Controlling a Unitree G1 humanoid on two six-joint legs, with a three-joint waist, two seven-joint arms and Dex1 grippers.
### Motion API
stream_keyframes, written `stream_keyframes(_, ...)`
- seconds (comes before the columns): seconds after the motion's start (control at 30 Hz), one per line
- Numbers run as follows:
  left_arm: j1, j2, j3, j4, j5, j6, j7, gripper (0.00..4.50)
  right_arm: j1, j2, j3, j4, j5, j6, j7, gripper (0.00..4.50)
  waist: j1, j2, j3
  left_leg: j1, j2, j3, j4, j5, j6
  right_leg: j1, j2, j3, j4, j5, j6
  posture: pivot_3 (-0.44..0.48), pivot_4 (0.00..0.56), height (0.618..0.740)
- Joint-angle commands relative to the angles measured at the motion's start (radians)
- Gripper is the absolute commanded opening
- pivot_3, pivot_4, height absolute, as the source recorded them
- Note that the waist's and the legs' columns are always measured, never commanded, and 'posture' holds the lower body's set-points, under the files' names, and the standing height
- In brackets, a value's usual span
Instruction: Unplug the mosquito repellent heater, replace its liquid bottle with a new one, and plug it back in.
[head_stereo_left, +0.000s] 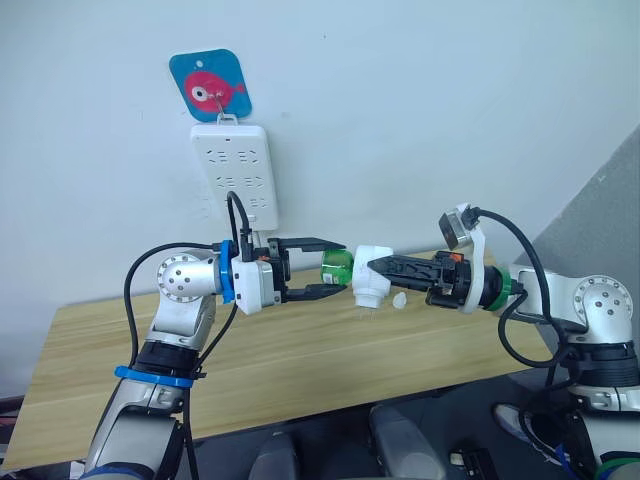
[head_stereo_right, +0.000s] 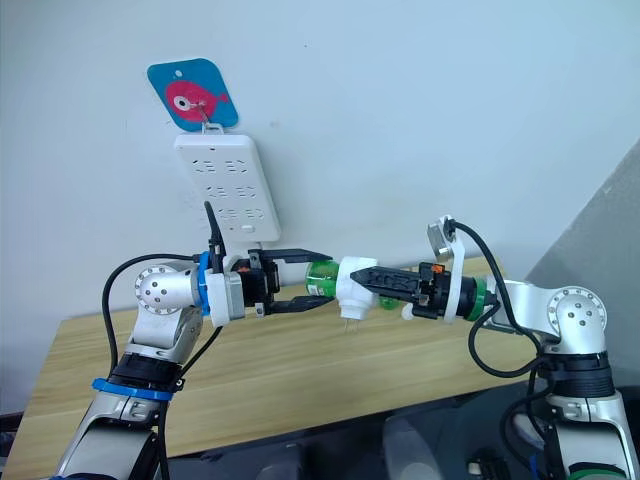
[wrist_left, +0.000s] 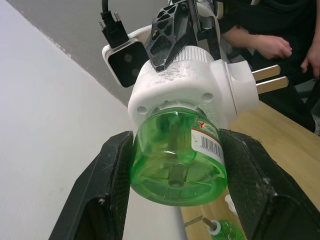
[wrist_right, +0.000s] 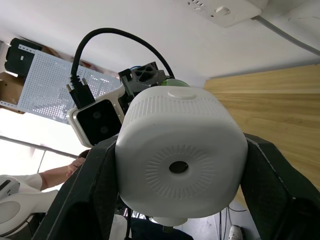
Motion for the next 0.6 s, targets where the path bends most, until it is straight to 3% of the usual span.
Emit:
stream_keyframes(0.03,-0.011,0.007,-0.012,-0.025,-0.012,-0.023,-0.004,2.33,-0.011,0.006,-0.020,-0.043,0.029,-0.017,0.022,2.98,0.000,0.000,0.000,0.000,0.000,0.000,0.000,0.000,0.000,0.000,0.000,0.000,0.000,0.000,0.000,-0.202,0.116,0.734)
stream_keyframes(0.07,-0.012,0.009,-0.012,-0.024,-0.011,-0.025,-0.004,2.33,-0.011,0.014,-0.029,-0.045,0.029,-0.023,0.023,2.98,0.000,0.000,0.000,0.000,0.000,0.000,0.000,0.000,0.000,0.000,0.000,0.000,0.000,0.000,0.000,-0.202,0.116,0.734)
stream_keyframes(0.1,-0.013,0.009,-0.012,-0.022,-0.010,-0.029,-0.003,2.33,-0.014,0.013,-0.034,-0.046,0.029,-0.025,0.027,3.54,0.000,0.000,0.000,0.000,0.000,0.000,0.000,0.000,0.000,0.000,0.000,0.000,0.000,0.000,0.000,-0.201,0.111,0.734)
stream_keyframes(0.23,-0.016,0.012,-0.014,-0.016,-0.012,-0.034,-0.002,2.33,-0.013,0.002,-0.044,-0.042,0.029,-0.021,0.038,4.50,0.000,0.000,-0.001,0.000,0.000,0.000,0.000,0.000,0.000,0.000,0.000,0.000,0.000,0.000,0.000,-0.203,0.109,0.734)
stream_keyframes(0.6,-0.006,0.023,-0.018,-0.021,-0.025,-0.001,-0.001,2.33,0.027,-0.127,-0.045,-0.039,0.029,-0.030,-0.001,4.50,0.001,0.000,-0.002,0.000,0.000,0.000,0.000,0.000,0.000,0.000,0.000,0.000,0.000,0.000,0.000,-0.206,0.105,0.734)
